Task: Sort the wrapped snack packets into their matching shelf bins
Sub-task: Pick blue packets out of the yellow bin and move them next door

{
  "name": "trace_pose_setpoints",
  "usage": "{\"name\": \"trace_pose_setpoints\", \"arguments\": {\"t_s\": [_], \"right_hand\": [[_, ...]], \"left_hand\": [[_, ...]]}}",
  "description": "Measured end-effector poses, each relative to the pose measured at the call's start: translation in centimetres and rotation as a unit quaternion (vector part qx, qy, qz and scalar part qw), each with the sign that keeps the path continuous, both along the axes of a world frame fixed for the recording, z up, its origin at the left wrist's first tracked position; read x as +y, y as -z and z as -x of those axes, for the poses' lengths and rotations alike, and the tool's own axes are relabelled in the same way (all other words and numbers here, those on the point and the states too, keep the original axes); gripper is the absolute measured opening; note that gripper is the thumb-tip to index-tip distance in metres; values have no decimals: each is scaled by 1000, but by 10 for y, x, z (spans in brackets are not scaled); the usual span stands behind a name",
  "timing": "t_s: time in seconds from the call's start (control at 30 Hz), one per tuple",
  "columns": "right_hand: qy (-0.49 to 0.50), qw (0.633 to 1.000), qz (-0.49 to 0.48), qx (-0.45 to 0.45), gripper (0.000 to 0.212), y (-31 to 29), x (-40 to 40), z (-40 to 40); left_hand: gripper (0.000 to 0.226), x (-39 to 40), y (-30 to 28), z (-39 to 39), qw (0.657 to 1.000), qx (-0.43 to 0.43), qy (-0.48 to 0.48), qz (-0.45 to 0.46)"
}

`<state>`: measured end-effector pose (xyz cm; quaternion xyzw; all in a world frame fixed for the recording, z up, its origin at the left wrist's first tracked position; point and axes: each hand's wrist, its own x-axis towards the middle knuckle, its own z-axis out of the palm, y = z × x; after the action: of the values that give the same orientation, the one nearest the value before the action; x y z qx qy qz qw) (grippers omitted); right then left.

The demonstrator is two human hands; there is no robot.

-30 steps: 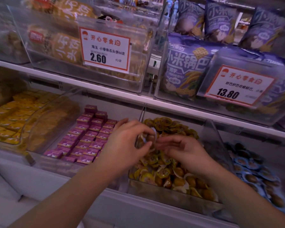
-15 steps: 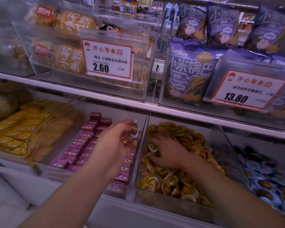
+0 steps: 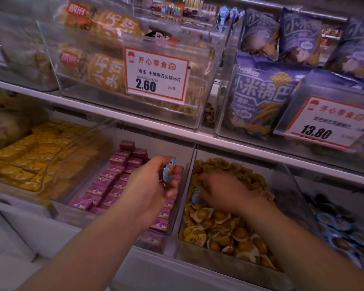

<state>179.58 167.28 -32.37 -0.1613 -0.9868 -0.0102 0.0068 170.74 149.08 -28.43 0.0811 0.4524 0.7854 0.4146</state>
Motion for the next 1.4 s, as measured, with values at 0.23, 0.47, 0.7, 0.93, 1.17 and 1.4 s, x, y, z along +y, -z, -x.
{"name": "trace_pose_setpoints", "arguments": {"t_s": [0.23,0.47,0.7,0.93,1.17,1.4], "right_hand": [[95,994,13,-52,28,16,26,-15],[196,971,131,-45,40,-26,59,-46],[65,991,-104,50,21,0,35,-37],[87,992,38,-79,44,23,35,-16],[134,985,8,-106,90,40,41,-2],[74,990,105,-58,34,34,38,-4]], "left_hand": [[16,0,2,0,999,33,-17,1],[24,5,6,1,998,55,-41,16],[26,8,9,-4,994,88,-68,17],[16,10,14,-7,986,146,-76,29],[16,10,16,-7,985,153,-74,28],[15,7,13,-10,986,149,-74,20]]}}
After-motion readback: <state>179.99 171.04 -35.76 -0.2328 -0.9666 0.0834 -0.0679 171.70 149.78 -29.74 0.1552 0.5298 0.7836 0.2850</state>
